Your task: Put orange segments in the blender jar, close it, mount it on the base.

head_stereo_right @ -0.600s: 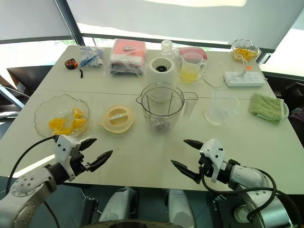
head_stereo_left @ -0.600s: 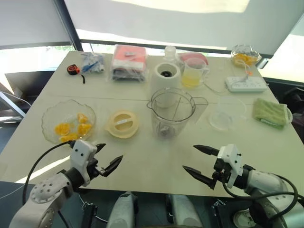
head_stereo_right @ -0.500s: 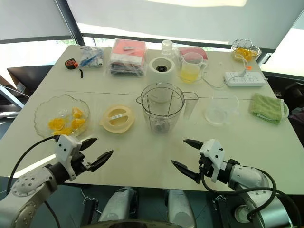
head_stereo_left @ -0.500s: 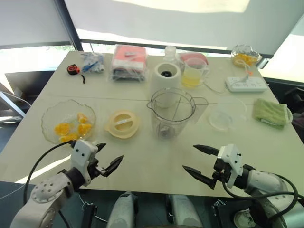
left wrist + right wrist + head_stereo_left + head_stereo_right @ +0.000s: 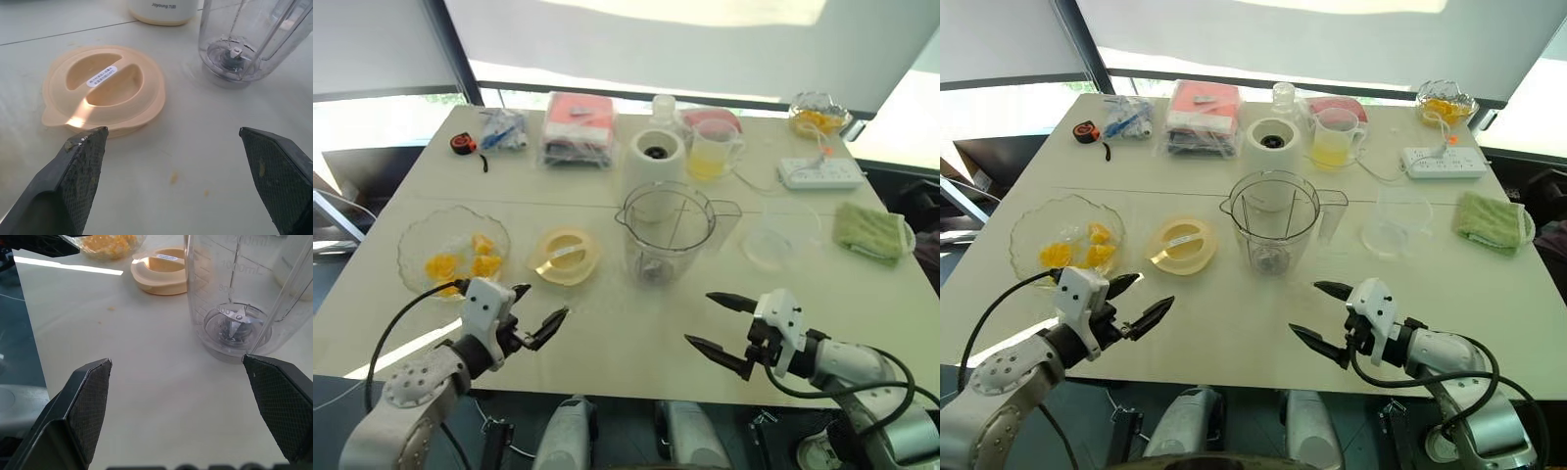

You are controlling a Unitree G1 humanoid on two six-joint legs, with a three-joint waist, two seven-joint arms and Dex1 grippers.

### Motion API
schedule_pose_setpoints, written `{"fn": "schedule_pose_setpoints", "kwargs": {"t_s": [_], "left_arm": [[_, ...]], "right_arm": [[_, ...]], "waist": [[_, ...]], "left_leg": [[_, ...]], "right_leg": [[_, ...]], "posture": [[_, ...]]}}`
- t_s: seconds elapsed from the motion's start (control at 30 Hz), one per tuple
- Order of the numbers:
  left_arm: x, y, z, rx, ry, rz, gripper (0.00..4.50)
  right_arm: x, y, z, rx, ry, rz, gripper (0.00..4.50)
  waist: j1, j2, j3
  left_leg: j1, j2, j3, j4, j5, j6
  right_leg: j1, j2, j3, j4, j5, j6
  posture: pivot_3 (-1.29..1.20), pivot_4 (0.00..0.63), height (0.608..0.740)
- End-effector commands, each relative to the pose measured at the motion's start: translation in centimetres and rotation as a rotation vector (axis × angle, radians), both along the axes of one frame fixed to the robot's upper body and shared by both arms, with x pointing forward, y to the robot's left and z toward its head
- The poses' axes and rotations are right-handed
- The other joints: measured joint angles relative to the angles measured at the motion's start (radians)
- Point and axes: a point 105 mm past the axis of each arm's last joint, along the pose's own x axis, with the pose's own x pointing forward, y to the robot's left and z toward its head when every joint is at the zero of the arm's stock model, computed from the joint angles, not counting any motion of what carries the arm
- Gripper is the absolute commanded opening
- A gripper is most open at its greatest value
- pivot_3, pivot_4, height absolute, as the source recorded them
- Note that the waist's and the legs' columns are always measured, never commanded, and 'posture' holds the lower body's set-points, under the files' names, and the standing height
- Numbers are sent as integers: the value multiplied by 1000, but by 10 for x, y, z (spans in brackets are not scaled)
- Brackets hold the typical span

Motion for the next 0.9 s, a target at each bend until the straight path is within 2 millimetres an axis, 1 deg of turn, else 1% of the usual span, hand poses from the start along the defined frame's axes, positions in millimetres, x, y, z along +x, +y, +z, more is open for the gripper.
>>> {"fn": "schedule_pose_setpoints", "kwargs": {"t_s": [0.03, 0.2, 0.27, 0.33, 0.4, 0.5, 0.6, 0.67, 0.7, 0.77, 0.8, 0.87, 0.9], "left_arm": [[-1, -2, 13, 5, -48, -16, 4477], [-5, -6, 13, 24, -41, -43, 4477], [-2, -5, 17, 11, -46, -31, 4477], [6, -1, 28, -7, -64, 3, 4477], [24, 13, 53, -51, -124, 108, 4477], [52, 47, 93, -75, -203, 322, 4477], [68, 71, 117, -151, -214, 489, 4477], [80, 89, 132, -130, -222, 606, 4477], [83, 94, 137, -116, -232, 640, 4477], [98, 117, 129, -88, -99, 771, 4477], [104, 124, 127, -106, -55, 816, 4477], [112, 129, 123, -151, 0, 844, 4477], [114, 131, 120, -147, 20, 866, 4477]], "right_arm": [[-3, 5, 3, 9, -12, 27, 4470], [-2, 4, 3, 2, -16, 30, 4470], [-1, 4, 5, 13, -18, 29, 4470], [-3, 9, 17, 98, 5, 39, 4470], [-8, 17, 27, 138, 34, 95, 4470], [-23, 25, 28, 80, 78, 224, 4470], [-28, 28, 29, 55, 92, 273, 4470], [-30, 32, 34, 58, 93, 295, 4470], [-29, 34, 35, 58, 91, 297, 4470], [-27, 37, 40, 50, 66, 302, 4470], [-26, 38, 42, 48, 59, 303, 4470], [-25, 39, 44, 43, 51, 299, 4470], [-25, 39, 44, 38, 48, 295, 4470]], "waist": [[0, 0, 0], [0, 0, 0], [0, 0, 0], [2, 0, 0], [4, 0, 0], [3, -2, 0], [0, -3, -1], [-1, -5, 0], [-1, -6, 0], [0, -8, 0], [0, -8, 0], [1, -8, 0], [1, -8, 0]], "left_leg": [[0, 0, 0, 0, 0, 0], [0, 0, 0, 0, 0, 0], [0, 0, 0, 0, 0, 0], [0, 0, 0, 0, 0, 0], [0, 0, 0, 0, 0, 0], [1, 0, -4, 2, 0, 0], [4, 0, -4, 2, 0, 0], [3, -1, -5, 2, 0, 0], [3, -2, -5, 2, 0, 0], [3, -3, -6, 2, 0, 0], [4, -3, -6, 2, 0, 0], [4, -4, -7, 2, 0, 0], [4, -4, -7, 2, 0, 0]], "right_leg": [[0, 0, 0, 0, 0, 0], [0, 0, 0, 0, 0, 0], [0, 0, 0, 0, 0, 0], [0, 0, 0, 0, 0, 0], [1, 0, 0, 1, 0, 0], [3, 2, -3, 2, 1, 0], [6, 2, -3, 2, 1, 1], [6, 2, -3, 2, 3, 3], [6, 3, -3, 2, 3, 4], [6, 3, -3, 2, 3, 5], [7, 3, -4, 2, 3, 5], [7, 3, -4, 2, 4, 5], [7, 3, -4, 2, 4, 5]], "posture": [[0, 150, 740], [0, 150, 740], [0, 150, 740], [0, 150, 740], [0, 150, 740], [0, 150, 740], [0, 150, 740], [0, 150, 740], [0, 150, 740], [0, 150, 740], [0, 150, 740], [0, 150, 740], [0, 150, 740]]}}
